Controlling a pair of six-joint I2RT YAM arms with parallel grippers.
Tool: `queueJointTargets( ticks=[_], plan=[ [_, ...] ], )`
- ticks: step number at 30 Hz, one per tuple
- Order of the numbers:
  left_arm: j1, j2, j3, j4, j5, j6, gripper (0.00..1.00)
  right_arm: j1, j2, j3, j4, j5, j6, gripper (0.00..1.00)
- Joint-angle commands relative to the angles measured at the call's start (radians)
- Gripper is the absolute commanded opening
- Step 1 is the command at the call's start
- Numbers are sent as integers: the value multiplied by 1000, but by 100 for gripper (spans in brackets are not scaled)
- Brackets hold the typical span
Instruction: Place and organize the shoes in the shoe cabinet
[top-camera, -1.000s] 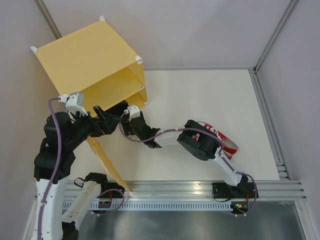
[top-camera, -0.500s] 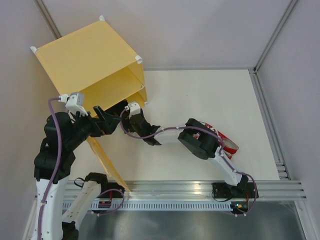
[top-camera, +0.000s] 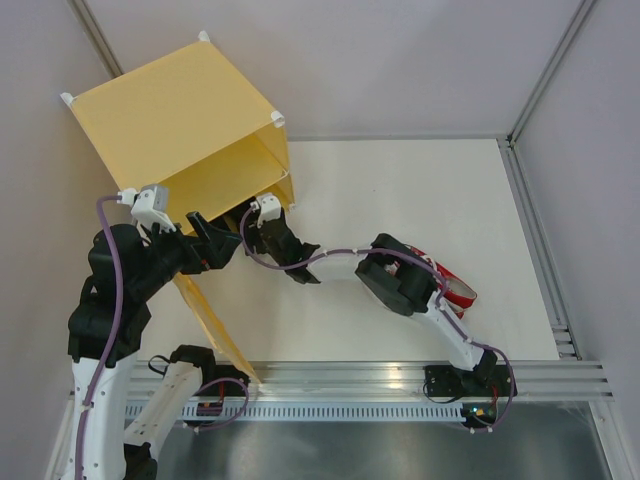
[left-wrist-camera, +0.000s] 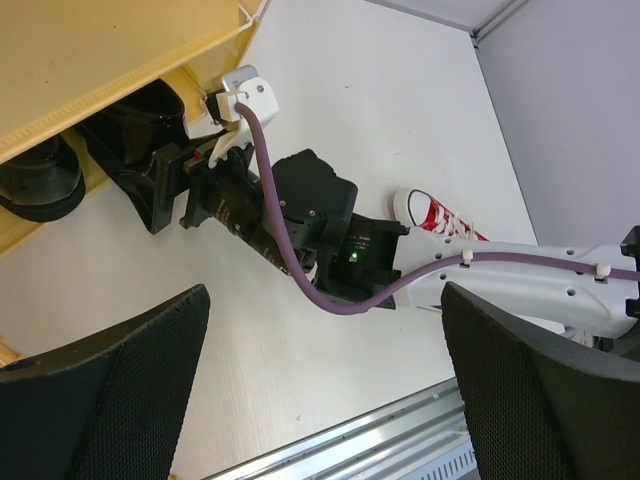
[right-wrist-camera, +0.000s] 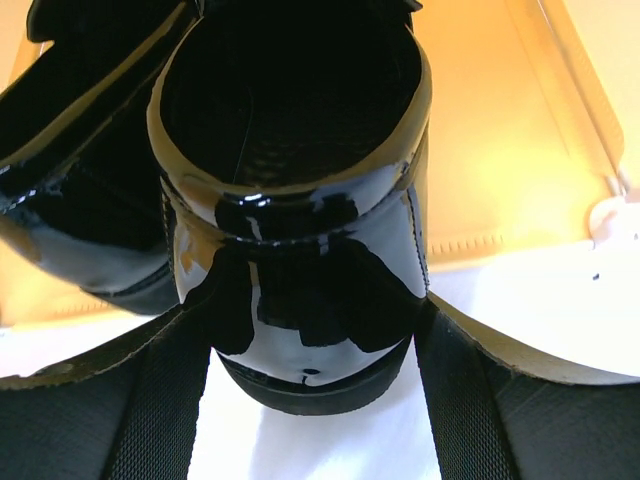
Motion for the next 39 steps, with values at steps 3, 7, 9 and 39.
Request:
queueJointTargets(
  ticks=[3,7,9,39],
  plan=[
    [4,1,10,-106,-37,32,100,-10,37,104,95,16,-17,1],
    [4,7,12,-106,-35,34,100,-25,70,142,55,7,-2,1],
    [4,5,10,-106,-32,29,100,-29,81,156,44,0,11,1],
    [4,-2,15,-108,-24,23,100,-68,132,248,-56,-109,47,67]
  ],
)
